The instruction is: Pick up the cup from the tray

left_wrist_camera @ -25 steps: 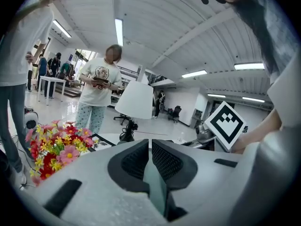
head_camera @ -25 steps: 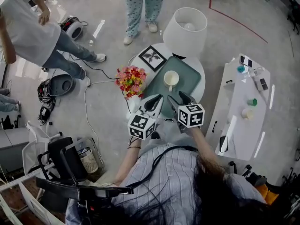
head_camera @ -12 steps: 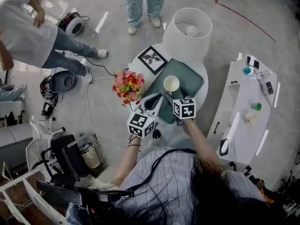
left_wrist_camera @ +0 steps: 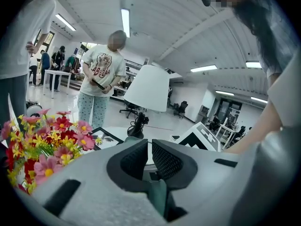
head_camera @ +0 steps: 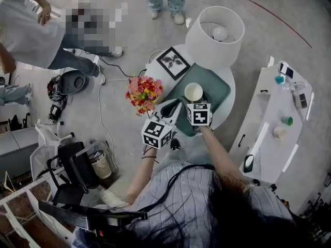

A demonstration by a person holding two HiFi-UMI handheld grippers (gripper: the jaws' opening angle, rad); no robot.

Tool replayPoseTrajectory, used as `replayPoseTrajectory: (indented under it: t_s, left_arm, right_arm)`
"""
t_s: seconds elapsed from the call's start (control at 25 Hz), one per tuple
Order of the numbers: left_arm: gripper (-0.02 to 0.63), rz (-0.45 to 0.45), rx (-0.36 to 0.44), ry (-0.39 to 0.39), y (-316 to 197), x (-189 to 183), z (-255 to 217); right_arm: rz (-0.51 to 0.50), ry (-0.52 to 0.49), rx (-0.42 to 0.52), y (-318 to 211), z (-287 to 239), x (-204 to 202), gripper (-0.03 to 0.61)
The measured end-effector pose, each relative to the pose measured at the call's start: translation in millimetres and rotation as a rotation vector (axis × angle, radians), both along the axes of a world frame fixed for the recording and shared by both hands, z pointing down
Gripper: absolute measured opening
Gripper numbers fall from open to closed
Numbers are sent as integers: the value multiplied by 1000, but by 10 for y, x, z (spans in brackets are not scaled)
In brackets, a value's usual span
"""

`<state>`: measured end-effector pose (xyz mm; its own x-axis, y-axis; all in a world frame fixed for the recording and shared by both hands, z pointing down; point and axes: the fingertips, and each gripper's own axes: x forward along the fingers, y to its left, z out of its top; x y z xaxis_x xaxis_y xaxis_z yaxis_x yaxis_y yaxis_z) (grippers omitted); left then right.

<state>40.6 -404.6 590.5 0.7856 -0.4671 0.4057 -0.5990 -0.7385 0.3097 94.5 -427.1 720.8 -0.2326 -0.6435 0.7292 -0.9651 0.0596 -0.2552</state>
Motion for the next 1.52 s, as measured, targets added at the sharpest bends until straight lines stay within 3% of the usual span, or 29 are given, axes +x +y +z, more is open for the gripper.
replayPoseTrajectory:
  t_s: [0.24, 0.56, 0.88, 1.12, 1.52]
  left_arm:
    - [17, -4, -6, -13, 35, -43, 3]
    - [17, -7, -10, -12, 80, -64, -3]
    - [17, -3, -6, -14, 171, -134, -33]
    - [17, -6, 7, -12, 248, -224, -100]
    - [17, 14, 46, 7, 497, -362, -242]
  right_arm:
    - [-3, 73, 9, -100, 85, 23, 410]
    - [13, 64, 22, -93, 142, 35, 410]
    - [-41, 56, 12, -12, 94, 30, 410]
    - [-75, -15, 47, 91, -141, -64, 410]
    - [-138, -24, 117, 463, -675, -139, 410]
